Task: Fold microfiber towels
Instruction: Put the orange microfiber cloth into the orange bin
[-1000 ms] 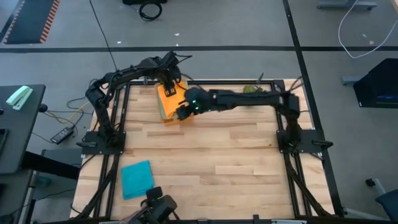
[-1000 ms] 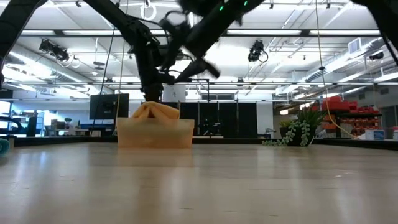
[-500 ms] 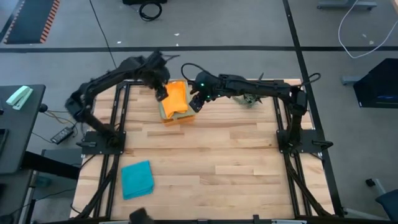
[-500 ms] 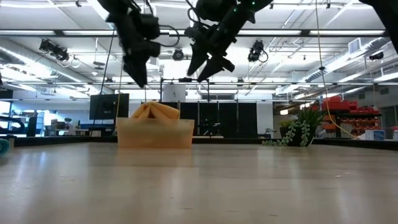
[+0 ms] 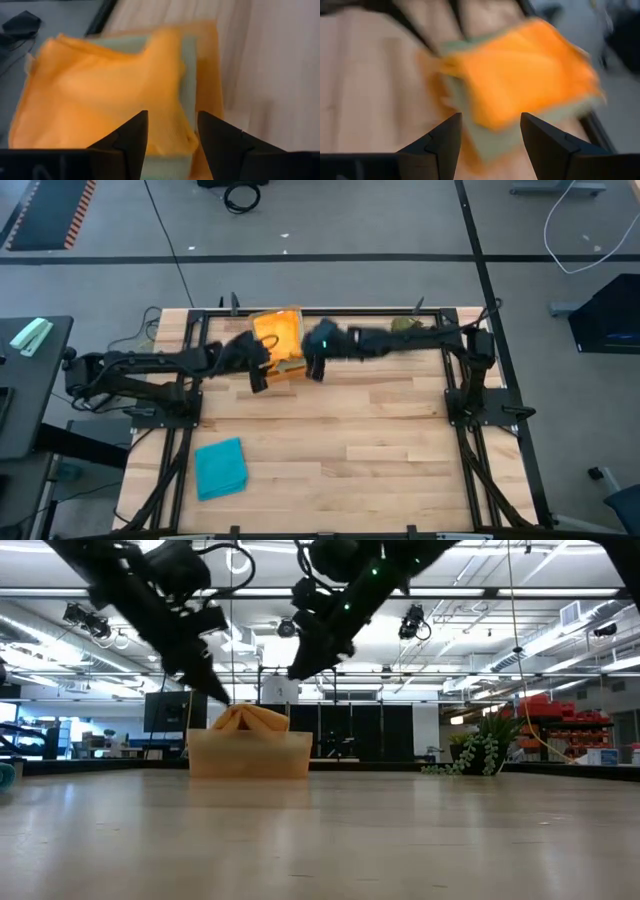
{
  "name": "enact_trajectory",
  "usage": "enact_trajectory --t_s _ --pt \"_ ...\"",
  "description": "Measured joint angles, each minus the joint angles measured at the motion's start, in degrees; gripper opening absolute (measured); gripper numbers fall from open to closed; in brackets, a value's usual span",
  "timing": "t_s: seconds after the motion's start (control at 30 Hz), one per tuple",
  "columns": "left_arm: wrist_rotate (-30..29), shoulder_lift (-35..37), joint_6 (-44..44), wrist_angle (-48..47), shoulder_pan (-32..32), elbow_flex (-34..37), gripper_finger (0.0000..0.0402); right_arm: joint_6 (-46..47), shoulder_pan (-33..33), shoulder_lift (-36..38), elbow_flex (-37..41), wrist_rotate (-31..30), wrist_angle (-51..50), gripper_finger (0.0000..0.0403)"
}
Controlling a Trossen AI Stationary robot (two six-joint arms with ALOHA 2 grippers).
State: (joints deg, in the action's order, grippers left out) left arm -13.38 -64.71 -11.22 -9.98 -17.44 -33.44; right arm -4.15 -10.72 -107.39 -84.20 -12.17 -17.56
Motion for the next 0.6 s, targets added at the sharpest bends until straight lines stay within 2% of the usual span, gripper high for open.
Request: enact_trajectory --t_s 0.07,0.17,0.27,0.4,0.5,0.6 --pt "-2.63 -0.04 0.02 -0.26 1.54 1.46 0.0185 -4.12 1.97 -0.02 5.80 -0.85 10.38 0.0209" --pt "-3.47 -0.09 1.81 0.32 3.07 2.94 0.0197 -9.13 4.31 -0.13 12.55 -4.19 24.40 0.0209" --pt "-3.86 -0.15 4.09 0.92 3.65 4.15 0.0212 -11.05 5.33 -1.16 15.96 -6.54 33.00 0.0209" --pt "-6.44 -0.17 7.29 3.10 3.57 5.09 0.0232 -9.24 5.19 -4.91 16.45 -7.87 34.35 0.0209" --pt "-7.61 -2.05 7.60 3.55 3.51 4.99 0.0242 -9.35 5.07 -8.52 13.71 -8.46 34.68 0.0209" --pt "-7.78 -4.78 7.66 3.53 3.50 5.11 0.0247 -9.79 5.29 -11.77 10.57 -13.15 33.75 0.0209"
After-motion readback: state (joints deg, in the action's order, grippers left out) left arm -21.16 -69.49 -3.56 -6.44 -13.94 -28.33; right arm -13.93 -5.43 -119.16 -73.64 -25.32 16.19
